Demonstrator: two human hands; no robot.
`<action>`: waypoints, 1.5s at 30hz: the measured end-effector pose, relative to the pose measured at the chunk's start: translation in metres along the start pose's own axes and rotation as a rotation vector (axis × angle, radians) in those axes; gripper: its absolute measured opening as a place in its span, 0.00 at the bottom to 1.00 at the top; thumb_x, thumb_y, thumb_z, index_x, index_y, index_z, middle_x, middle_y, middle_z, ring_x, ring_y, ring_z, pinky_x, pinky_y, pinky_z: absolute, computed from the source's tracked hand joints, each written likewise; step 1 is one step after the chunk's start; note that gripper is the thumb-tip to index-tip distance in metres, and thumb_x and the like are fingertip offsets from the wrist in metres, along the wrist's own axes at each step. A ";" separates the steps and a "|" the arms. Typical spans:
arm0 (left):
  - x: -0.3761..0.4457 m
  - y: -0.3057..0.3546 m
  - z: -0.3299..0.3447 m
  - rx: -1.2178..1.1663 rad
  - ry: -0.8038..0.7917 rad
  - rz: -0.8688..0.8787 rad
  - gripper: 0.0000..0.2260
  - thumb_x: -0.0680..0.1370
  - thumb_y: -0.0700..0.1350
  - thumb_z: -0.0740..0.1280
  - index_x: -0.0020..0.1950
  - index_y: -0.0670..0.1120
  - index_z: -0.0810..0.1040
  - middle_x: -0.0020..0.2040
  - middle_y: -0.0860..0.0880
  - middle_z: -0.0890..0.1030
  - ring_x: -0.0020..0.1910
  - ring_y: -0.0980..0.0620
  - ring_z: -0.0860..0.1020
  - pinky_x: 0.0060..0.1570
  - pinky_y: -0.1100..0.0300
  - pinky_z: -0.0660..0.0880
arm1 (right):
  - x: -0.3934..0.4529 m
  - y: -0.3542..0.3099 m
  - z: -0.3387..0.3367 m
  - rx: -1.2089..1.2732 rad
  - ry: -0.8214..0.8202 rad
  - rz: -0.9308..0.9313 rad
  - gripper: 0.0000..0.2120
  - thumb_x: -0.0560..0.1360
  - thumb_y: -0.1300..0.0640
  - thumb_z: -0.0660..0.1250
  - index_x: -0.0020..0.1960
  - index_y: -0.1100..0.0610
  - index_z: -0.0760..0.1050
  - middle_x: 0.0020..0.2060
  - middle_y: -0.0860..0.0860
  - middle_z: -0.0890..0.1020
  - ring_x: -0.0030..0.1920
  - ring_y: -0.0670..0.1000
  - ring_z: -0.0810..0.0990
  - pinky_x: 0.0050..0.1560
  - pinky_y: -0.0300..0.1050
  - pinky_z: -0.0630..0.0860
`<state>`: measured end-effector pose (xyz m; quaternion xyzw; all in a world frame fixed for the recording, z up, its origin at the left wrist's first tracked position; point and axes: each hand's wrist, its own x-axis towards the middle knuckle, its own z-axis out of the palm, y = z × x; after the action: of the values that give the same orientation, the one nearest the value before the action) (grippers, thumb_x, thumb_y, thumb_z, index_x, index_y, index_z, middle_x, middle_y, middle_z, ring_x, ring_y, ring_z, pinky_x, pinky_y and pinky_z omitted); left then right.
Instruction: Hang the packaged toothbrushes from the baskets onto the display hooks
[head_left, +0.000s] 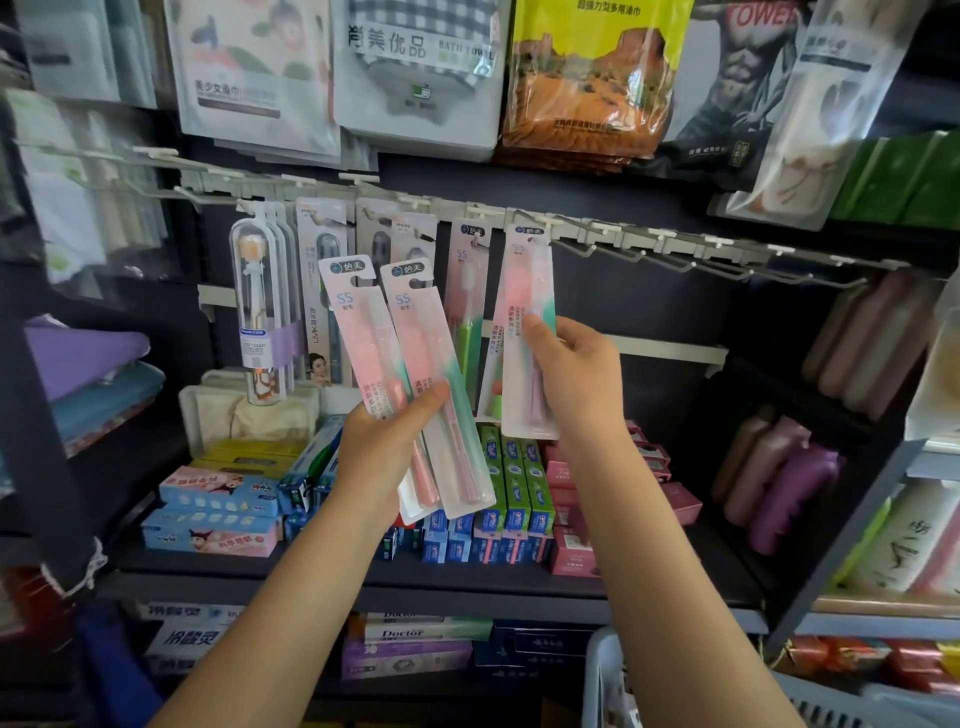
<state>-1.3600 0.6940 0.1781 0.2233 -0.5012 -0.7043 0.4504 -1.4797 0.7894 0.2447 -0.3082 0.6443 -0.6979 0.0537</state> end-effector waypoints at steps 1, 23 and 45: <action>0.000 0.000 0.000 0.003 0.003 -0.003 0.09 0.74 0.44 0.76 0.52 0.53 0.82 0.46 0.55 0.87 0.49 0.52 0.85 0.52 0.52 0.80 | 0.002 0.000 0.001 0.000 0.001 0.008 0.11 0.81 0.52 0.68 0.47 0.58 0.83 0.41 0.56 0.87 0.45 0.63 0.86 0.48 0.66 0.82; 0.007 -0.018 0.014 0.066 -0.058 -0.002 0.10 0.73 0.46 0.78 0.52 0.52 0.81 0.44 0.56 0.87 0.44 0.58 0.85 0.38 0.67 0.76 | -0.024 0.055 -0.006 -0.136 -0.346 0.025 0.11 0.81 0.49 0.67 0.56 0.55 0.81 0.46 0.48 0.85 0.48 0.43 0.84 0.53 0.41 0.80; 0.002 -0.009 0.019 0.045 -0.105 -0.092 0.12 0.81 0.50 0.68 0.54 0.42 0.83 0.34 0.47 0.80 0.31 0.51 0.78 0.32 0.58 0.78 | -0.005 0.013 -0.012 0.139 -0.094 -0.028 0.08 0.83 0.55 0.65 0.58 0.56 0.80 0.40 0.45 0.87 0.43 0.45 0.85 0.48 0.41 0.82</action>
<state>-1.3793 0.7028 0.1782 0.2188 -0.5290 -0.7237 0.3854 -1.4857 0.8007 0.2311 -0.3451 0.5866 -0.7264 0.0957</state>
